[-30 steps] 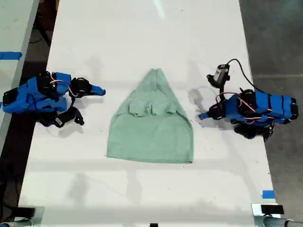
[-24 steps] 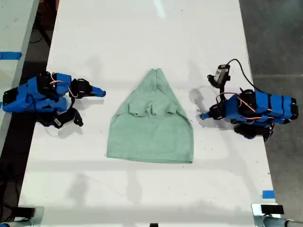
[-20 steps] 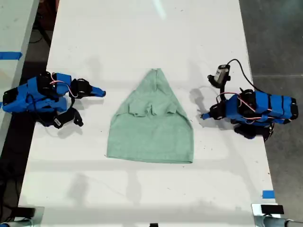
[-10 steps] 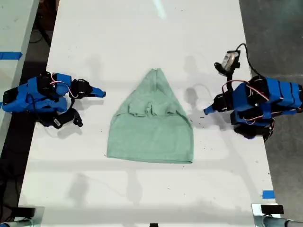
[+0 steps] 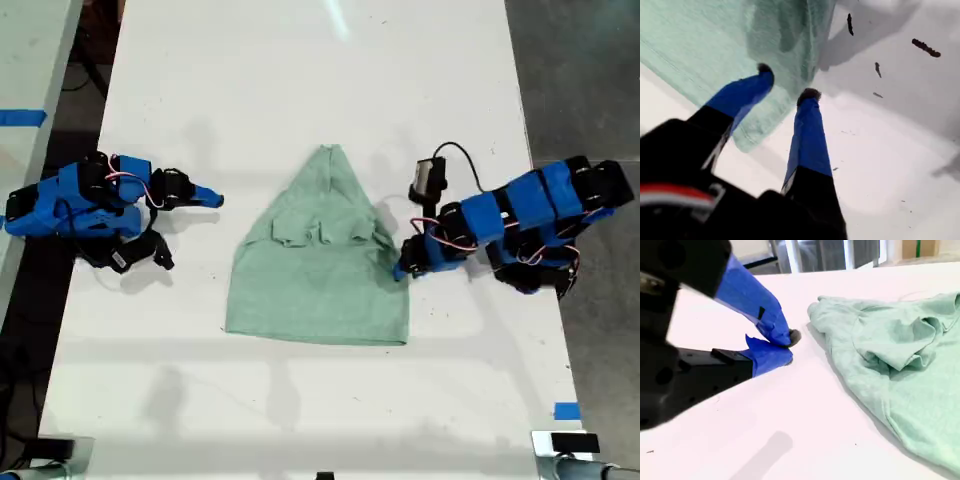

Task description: Fold t shirt

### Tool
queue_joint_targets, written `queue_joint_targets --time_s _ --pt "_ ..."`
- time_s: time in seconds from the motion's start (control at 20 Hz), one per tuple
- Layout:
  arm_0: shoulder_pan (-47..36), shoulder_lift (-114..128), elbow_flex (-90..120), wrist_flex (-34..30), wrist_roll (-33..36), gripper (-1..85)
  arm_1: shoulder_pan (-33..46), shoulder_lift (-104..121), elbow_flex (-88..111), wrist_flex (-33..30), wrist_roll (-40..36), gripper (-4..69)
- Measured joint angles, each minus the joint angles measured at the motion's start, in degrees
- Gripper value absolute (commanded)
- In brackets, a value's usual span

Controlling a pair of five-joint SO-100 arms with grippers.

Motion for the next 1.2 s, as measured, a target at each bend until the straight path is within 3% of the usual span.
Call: queue_joint_targets --time_s 0.45,0.5,0.55,0.6,0.85,1.2 --pt "0.09 0.00 0.00 0.00 0.00 -0.2 -5.10 -10.46 1.14 -8.53 5.98 24.7" --pt "0.26 0.00 0.00 0.00 0.00 -0.2 -5.10 -10.55 1.14 -8.53 5.98 23.1" --pt "0.44 0.00 0.00 0.00 0.00 -0.2 -5.10 -10.55 1.14 -8.53 5.98 7.9" --pt "0.44 0.00 0.00 0.00 0.00 -0.2 -5.10 -10.55 1.14 -8.53 5.98 0.6" --pt "0.44 0.00 0.00 0.00 0.00 -0.2 -5.01 -10.46 1.05 -8.44 5.89 0.6" --pt "0.44 0.00 0.00 0.00 0.00 -0.2 -2.02 -9.40 -11.69 4.75 -0.35 0.6"
